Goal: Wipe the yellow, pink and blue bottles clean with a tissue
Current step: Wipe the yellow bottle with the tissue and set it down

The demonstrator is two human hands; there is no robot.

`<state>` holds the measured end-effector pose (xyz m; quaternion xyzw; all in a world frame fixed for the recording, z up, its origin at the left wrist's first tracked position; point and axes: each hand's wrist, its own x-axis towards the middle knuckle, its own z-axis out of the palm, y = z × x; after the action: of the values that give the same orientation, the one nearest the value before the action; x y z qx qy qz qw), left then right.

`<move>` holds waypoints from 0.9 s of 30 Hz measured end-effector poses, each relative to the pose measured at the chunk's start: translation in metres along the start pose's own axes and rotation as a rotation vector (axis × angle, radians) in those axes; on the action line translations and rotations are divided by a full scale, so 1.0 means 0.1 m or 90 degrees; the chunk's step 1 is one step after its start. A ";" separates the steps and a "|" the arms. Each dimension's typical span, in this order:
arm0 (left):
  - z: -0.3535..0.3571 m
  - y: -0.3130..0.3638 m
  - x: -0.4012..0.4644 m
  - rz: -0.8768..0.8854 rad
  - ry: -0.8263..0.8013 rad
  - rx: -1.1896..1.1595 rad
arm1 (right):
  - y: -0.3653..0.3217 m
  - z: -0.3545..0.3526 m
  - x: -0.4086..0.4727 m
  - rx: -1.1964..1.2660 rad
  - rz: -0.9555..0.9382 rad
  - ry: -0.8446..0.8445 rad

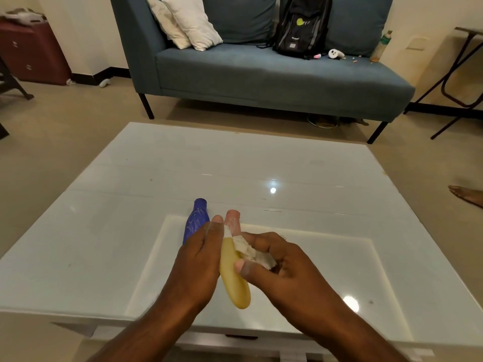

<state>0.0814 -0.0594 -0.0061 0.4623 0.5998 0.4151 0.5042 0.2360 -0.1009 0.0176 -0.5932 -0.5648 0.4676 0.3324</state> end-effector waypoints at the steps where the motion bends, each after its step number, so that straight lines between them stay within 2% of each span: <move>1: 0.00 0.02 -0.01 0.004 0.003 -0.007 | -0.01 0.00 -0.01 -0.009 -0.008 -0.019; 7: 0.02 0.06 -0.07 0.056 0.014 -0.037 | -0.06 0.09 -0.10 -0.126 -0.067 -0.117; 13: -0.02 -0.05 0.00 0.096 0.037 0.025 | -0.03 0.10 -0.09 -0.323 -0.067 -0.112; 16: -0.04 -0.05 0.03 0.082 0.061 0.071 | -0.07 0.09 -0.10 -0.394 -0.089 -0.058; 20: -0.11 0.04 0.05 0.122 0.049 0.092 | 0.00 0.02 -0.08 -0.218 -0.116 0.090; 23: -0.15 0.11 0.04 0.160 0.048 0.115 | -0.01 -0.02 -0.06 -0.083 -0.079 0.133; 25: -0.15 0.11 0.05 0.175 0.050 0.146 | 0.02 0.01 -0.04 -0.084 -0.050 0.155; 27: -0.12 0.10 0.05 0.178 0.045 0.182 | 0.08 0.08 -0.03 -0.121 -0.073 0.187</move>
<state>0.0702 -0.0532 0.0040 0.5930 0.5999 0.4077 0.3497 0.2320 -0.1064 0.0084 -0.6504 -0.5848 0.3011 0.3799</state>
